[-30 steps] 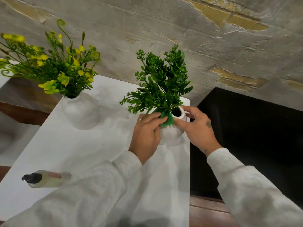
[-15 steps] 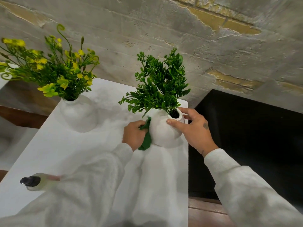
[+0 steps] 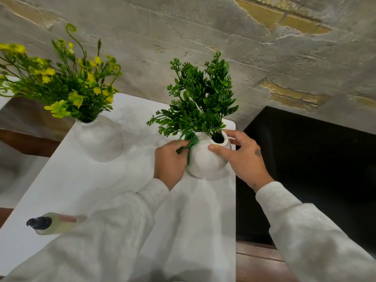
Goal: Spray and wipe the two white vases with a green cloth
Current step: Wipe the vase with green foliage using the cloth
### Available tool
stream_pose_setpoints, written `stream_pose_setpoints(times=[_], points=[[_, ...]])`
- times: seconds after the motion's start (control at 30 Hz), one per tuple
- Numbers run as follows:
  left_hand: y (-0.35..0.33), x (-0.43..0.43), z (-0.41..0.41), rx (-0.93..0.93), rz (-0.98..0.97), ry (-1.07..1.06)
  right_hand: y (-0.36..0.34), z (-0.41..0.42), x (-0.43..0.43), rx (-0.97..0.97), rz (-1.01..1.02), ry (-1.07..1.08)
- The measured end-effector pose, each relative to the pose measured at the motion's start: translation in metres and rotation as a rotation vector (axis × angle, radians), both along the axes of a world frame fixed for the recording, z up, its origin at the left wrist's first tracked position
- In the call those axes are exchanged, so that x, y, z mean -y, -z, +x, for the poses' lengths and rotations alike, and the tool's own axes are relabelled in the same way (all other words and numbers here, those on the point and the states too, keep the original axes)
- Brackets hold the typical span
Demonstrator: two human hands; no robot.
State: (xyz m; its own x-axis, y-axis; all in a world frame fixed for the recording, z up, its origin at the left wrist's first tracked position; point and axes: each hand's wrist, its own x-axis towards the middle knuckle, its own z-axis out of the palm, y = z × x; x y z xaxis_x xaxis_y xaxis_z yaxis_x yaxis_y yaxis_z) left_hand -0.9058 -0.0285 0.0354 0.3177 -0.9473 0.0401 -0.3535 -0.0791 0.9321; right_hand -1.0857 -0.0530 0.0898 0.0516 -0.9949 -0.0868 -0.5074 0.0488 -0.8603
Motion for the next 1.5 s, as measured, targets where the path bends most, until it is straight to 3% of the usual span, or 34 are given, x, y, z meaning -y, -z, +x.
stream_pose_setpoints(times=[0.1,0.4,0.5,0.67,0.87,1.03,1.1,1.17,1.23,1.33,1.5], points=[[-0.002,-0.014,-0.001,-0.018,-0.031,0.016,-0.001,0.001,0.0,0.002,0.005,0.001],[-0.005,-0.053,0.015,-0.089,0.165,0.159,0.001,-0.004,-0.02,0.013,0.031,0.051],[-0.012,-0.068,0.011,-0.122,0.191,0.176,0.017,-0.01,-0.063,0.107,-0.111,0.212],[-0.022,-0.08,-0.004,-0.153,0.278,0.214,0.046,-0.01,-0.127,0.242,0.087,0.117],[-0.042,-0.077,-0.032,-0.224,0.304,0.407,0.049,0.003,-0.141,0.526,0.073,0.192],[-0.056,-0.07,-0.037,-0.384,0.331,0.515,0.046,-0.009,-0.133,0.553,0.0,0.282],[-0.054,-0.062,-0.03,-0.327,0.277,0.381,0.049,-0.014,-0.129,0.527,0.0,0.323],[-0.047,-0.048,-0.019,-0.189,0.206,0.171,0.051,-0.02,-0.123,0.531,-0.008,0.381],[-0.045,-0.031,-0.008,-0.03,0.171,0.1,0.047,-0.027,-0.115,0.523,-0.035,0.419],[-0.045,-0.004,-0.002,0.159,0.235,0.221,0.033,-0.031,-0.095,0.484,-0.102,0.404],[-0.056,0.017,-0.015,0.048,0.258,0.377,0.03,-0.014,-0.06,0.284,-0.31,0.247]])
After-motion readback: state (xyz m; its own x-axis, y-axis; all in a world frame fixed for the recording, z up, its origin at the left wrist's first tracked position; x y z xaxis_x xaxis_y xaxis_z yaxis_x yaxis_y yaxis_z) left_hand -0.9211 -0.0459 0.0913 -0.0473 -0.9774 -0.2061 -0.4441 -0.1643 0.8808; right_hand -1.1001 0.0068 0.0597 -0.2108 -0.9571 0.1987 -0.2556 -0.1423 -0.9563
